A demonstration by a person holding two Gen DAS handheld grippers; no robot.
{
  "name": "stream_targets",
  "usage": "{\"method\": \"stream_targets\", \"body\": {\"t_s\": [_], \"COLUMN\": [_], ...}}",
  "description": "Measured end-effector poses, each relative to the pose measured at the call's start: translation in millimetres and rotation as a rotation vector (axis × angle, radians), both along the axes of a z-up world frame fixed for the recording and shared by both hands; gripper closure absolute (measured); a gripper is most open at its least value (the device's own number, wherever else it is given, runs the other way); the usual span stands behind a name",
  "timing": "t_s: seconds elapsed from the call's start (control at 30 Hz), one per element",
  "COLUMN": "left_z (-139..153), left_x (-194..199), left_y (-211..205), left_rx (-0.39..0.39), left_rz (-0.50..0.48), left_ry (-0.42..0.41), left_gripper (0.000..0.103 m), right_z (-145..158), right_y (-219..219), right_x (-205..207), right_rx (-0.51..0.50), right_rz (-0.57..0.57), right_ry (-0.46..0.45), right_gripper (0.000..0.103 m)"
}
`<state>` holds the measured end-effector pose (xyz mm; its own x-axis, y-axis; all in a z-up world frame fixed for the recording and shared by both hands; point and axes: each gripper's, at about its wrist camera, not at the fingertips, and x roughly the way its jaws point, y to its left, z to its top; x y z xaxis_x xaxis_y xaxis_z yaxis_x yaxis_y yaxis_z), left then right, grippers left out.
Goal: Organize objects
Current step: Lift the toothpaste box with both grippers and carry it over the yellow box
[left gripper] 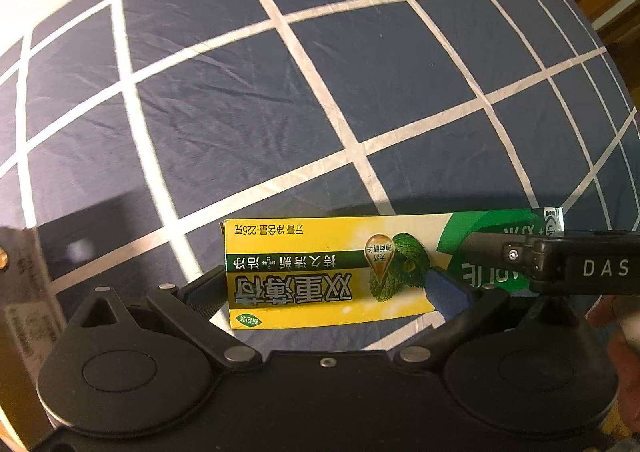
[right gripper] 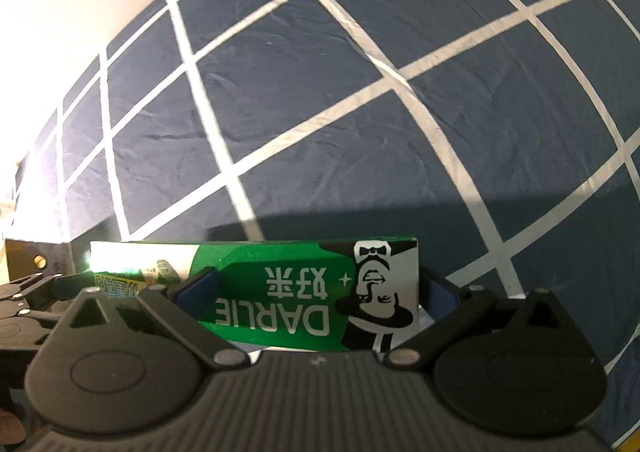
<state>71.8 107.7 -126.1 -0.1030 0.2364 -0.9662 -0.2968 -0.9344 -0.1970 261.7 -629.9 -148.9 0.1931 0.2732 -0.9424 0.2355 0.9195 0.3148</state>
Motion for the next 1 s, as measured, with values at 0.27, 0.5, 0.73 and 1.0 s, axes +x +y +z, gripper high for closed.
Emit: {"method": "stream_targets", "body": {"t_s": [0.27,0.5,0.73,1.0], "left_z": [34,58,74,89], "left_x": [32,60,82,100], "left_y": [-30,-69,-118,-183], "left_rx": [-0.01,-0.022,-0.037,-0.053], "left_rz": [0.057,0.111,0.154,0.207], "left_ry": [0.067,0.111,0.145,0.171], "left_gripper": [0.0,0.0,0.0,0.0], "right_z": [35,62,81,100], "right_y": [31,70,116,181], "right_x": [-22,-42,-59,-72], "right_rx": [0.005,-0.001,0.005,0.016], "right_rz": [0.056,0.113,0.163,0.226], "right_ry": [-0.067,-0.109,-0.138,-0.167], "right_gripper": [0.001,0.001,0.001,0.001]}}
